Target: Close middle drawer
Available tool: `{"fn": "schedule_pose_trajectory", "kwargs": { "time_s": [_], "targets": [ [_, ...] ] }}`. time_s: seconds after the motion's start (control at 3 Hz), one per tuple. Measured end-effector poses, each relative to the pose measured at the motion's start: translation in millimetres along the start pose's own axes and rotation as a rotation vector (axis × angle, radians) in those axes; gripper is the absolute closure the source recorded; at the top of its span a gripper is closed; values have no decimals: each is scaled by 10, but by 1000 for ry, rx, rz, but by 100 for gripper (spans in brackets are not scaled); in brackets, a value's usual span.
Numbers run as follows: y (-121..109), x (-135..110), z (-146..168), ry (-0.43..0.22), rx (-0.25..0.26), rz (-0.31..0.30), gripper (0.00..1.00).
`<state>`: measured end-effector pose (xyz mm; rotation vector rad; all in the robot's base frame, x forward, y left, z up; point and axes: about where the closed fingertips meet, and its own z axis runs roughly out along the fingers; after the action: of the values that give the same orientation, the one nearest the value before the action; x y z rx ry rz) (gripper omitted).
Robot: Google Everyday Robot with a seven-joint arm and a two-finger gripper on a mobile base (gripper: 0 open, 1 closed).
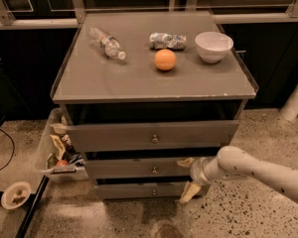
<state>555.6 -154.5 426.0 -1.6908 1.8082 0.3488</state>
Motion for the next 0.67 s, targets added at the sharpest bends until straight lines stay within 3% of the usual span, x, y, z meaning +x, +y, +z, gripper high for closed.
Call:
{"fn": "schedule_pose_trajectory", "kwargs": {
  "time_s": [0.33, 0.67],
  "targets": [
    [193, -39, -265, -16, 38, -15, 0],
    [592, -6, -689, -23, 92, -25, 0]
  ]
}}
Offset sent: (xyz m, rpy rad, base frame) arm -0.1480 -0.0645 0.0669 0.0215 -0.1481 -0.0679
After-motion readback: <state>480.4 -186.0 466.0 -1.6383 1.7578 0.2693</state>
